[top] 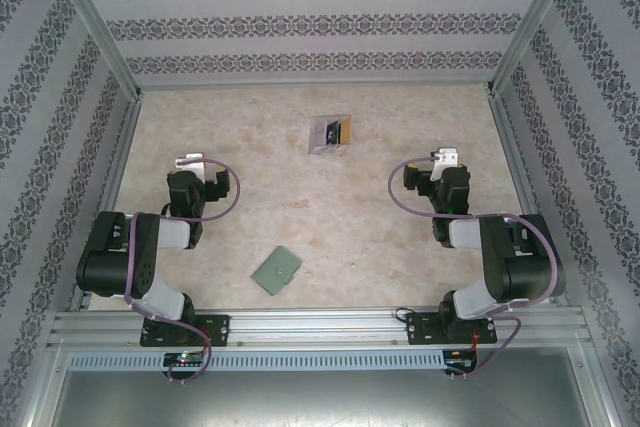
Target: Take the credit cards out of the card holder
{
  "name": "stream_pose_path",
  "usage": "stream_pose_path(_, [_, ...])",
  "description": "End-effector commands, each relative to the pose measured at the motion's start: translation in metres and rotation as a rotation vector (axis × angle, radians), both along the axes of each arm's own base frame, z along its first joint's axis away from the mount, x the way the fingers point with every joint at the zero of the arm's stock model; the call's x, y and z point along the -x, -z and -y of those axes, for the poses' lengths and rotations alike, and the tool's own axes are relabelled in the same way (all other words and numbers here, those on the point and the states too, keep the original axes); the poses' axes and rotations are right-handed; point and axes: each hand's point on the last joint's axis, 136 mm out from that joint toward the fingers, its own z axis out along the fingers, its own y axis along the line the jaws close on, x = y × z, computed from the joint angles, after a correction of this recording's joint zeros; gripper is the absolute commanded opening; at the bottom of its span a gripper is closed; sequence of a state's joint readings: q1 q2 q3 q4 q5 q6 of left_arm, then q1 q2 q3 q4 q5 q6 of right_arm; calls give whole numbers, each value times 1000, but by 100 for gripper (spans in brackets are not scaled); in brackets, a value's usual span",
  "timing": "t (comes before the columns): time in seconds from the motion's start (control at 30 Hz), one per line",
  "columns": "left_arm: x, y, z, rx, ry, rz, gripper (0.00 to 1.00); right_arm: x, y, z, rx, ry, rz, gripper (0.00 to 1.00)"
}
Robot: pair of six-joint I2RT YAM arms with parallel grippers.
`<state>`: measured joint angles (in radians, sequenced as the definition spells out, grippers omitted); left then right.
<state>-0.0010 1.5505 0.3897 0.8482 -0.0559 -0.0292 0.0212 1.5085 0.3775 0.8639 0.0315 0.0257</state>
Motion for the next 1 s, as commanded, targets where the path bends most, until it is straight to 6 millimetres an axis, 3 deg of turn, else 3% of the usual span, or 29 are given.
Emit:
stream_pose_path(0.0, [-5,-1,5,-8,23,-3,99,-6,-9,0,-7,-11,26,98])
stream_pose_path(0.13, [-5,-2,4,-11,17,2,99,-4,-14,-1,-8,-15,48,98])
stream_pose_path(0.33, [-7,-22,-8,-7,-67,-97,99,10,-47,3,1,6,62,98])
stream_pose_path(0.5, [-9,-47,-5,105,-110,-188,99,20,-81,2,-40,83,94,98])
stream_pose_path(0.7, [7,-82,16,328,-123,-297,99,38,-97,-6,-227,195,-143,98])
stream_pose_path(0.83, [21,-98,30,388,-77,-324,99,40,-97,-38,-316,91,-328,98])
stream_pose_path(0.97, [27,-108,29,359,-56,-311,99,50,-104,-95,-231,-118,-434,98])
